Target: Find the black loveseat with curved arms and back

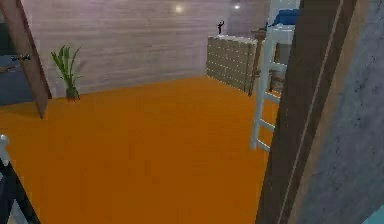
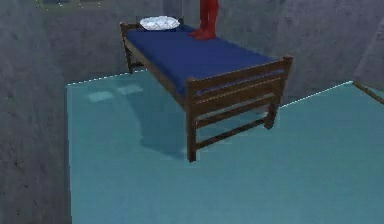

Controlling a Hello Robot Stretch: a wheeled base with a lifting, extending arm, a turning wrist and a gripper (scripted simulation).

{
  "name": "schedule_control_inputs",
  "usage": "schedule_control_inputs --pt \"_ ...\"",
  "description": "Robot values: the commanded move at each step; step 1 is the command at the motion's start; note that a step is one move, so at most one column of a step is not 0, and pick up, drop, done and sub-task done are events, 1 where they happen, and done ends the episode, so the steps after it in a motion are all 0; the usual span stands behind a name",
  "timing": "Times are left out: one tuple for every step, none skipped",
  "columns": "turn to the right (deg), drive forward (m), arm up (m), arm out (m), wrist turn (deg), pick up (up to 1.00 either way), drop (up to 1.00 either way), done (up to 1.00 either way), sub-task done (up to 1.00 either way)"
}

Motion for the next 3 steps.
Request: schedule_control_inputs --pt "-27.0 0.0 0.0 0.0 0.0 0.0 0.0 0.0 0.0" --pt "0.0 1.0 0.0 0.0 0.0 0.0 0.0 0.0 0.0" --pt "-3.0 0.0 0.0 0.0 0.0 0.0 0.0 0.0 0.0"
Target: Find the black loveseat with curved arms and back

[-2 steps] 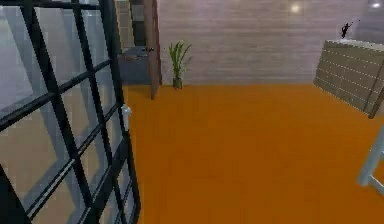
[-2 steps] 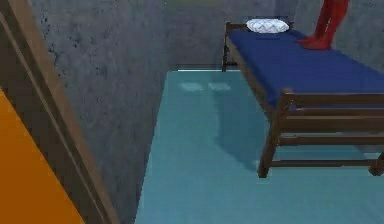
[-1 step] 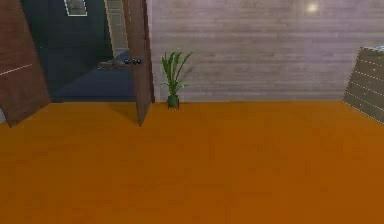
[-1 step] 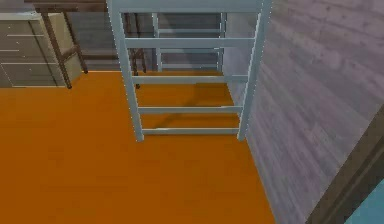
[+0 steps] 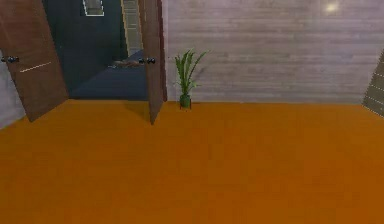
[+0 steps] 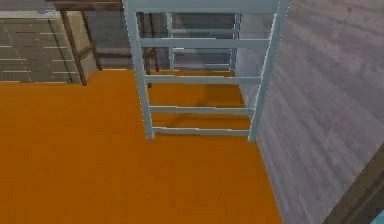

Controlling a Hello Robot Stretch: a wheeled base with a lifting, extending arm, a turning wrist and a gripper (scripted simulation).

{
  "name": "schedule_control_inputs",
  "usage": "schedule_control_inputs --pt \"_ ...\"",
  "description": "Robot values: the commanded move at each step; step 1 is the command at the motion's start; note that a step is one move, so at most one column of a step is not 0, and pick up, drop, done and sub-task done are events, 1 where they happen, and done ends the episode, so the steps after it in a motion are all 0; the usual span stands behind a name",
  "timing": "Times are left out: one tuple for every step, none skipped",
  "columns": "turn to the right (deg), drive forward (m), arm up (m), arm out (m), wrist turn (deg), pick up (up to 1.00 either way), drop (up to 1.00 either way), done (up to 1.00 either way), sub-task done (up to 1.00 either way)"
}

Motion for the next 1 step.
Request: schedule_control_inputs --pt "0.0 0.4 0.0 0.0 0.0 0.0 0.0 0.0 0.0"
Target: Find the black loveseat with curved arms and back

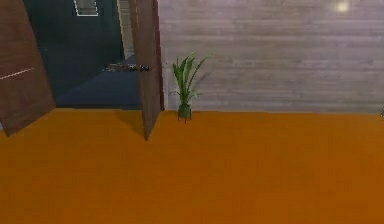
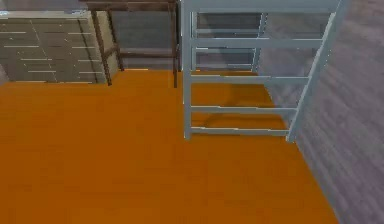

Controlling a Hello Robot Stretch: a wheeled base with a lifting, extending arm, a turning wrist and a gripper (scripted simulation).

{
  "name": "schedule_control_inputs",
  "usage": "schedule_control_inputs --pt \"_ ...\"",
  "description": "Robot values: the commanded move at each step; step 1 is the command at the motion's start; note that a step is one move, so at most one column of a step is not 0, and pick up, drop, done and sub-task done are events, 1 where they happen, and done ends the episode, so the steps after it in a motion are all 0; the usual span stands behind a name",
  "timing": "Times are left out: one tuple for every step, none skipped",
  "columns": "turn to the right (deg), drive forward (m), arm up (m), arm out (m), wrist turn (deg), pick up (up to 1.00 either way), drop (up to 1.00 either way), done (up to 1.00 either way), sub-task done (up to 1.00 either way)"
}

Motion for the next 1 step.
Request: schedule_control_inputs --pt "-18.0 0.0 0.0 0.0 0.0 0.0 0.0 0.0 0.0"
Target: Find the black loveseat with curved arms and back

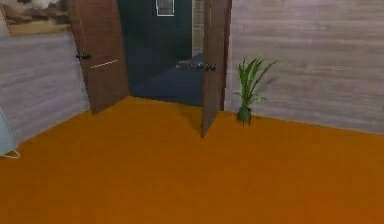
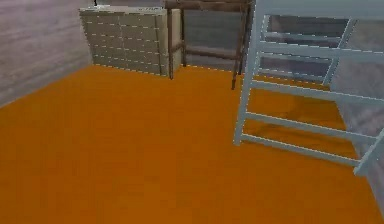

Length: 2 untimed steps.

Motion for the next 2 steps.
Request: schedule_control_inputs --pt "0.0 0.45 0.0 0.0 0.0 0.0 0.0 0.0 0.0" --pt "-15.0 0.0 0.0 0.0 0.0 0.0 0.0 0.0 0.0"
